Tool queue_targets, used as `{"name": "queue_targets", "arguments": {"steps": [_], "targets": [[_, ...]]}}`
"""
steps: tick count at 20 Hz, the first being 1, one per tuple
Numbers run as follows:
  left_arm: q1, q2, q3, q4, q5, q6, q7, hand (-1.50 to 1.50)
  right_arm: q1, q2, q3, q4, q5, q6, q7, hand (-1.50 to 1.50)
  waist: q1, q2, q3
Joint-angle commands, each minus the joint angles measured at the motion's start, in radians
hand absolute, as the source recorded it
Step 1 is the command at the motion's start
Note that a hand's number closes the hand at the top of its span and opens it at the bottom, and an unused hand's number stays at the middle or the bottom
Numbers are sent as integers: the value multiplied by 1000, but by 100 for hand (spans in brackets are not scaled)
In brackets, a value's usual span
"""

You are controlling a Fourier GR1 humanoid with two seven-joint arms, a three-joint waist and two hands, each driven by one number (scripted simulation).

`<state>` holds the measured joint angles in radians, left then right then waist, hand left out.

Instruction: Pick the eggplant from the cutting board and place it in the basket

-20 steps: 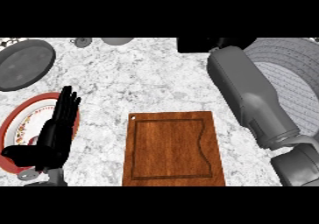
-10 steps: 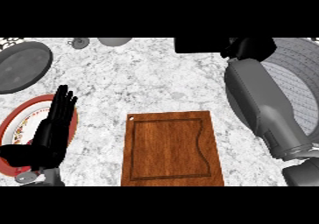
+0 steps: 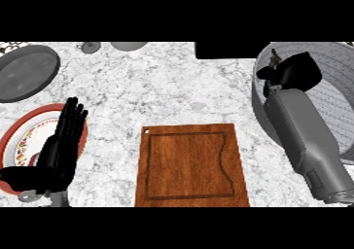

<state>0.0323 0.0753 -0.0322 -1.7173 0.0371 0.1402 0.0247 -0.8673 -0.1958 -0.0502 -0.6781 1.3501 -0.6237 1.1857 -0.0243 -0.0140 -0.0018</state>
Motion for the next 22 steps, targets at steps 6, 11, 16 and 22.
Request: {"name": "queue_targets", "arguments": {"steps": [6, 11, 16, 22], "targets": [[-19, -23, -5, 39, -11, 4, -20, 0, 202, 16, -7, -294, 39, 113, 125, 150, 12, 9, 1], [-2, -10, -7, -14, -22, 5, 13, 0, 313, -6, -65, -435, -23, 147, 42, 150, 17, 10, 1], [-38, 19, 47, 39, 30, -39, -15, 0, 363, 46, -132, -454, 46, 71, 91, 150, 16, 11, 1], [15, -20, -12, -20, -15, -19, -6, 0, 400, 43, -159, -490, -10, 95, -21, -150, 27, 13, 2]]}}
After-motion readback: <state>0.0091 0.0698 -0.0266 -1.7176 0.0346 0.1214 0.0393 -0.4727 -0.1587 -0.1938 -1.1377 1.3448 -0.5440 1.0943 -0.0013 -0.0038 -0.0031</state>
